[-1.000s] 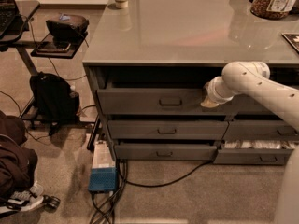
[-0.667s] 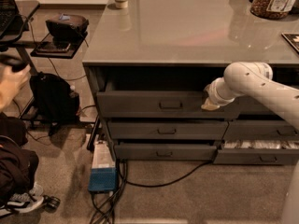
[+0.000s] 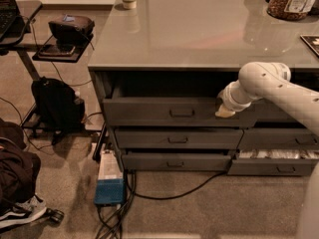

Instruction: Open top drawer

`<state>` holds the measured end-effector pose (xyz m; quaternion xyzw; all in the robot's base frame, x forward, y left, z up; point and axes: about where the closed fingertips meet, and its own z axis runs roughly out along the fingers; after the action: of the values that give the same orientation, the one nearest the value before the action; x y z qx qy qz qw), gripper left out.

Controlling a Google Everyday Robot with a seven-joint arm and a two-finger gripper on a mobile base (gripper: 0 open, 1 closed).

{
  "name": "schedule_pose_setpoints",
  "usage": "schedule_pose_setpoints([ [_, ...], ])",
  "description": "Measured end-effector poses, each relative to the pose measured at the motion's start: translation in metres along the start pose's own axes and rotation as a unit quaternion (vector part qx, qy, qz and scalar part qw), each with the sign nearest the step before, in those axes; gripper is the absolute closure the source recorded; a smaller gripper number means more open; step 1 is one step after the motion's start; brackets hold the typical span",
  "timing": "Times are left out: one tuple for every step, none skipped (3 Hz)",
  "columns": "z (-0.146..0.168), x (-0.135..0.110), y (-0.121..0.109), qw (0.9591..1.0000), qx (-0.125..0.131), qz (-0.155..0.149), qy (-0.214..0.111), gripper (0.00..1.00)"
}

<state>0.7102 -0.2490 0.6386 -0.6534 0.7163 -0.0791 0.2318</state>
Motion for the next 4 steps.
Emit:
schedule_pose_setpoints([
  [-0.006,0.000,0.007,0.9999,-0.014,-0.007,-0.004,1.00],
  [-0.008,0.000,0.007,0.9999,-0.014,-0.007,-0.004,1.00],
  [-0.015,-0.001,0.009,0.9998,-0.010,-0.010,-0.011,1.00],
  [-0.021,0.001,0.021,0.9998,-0.013,-0.008,-0.011,1.00],
])
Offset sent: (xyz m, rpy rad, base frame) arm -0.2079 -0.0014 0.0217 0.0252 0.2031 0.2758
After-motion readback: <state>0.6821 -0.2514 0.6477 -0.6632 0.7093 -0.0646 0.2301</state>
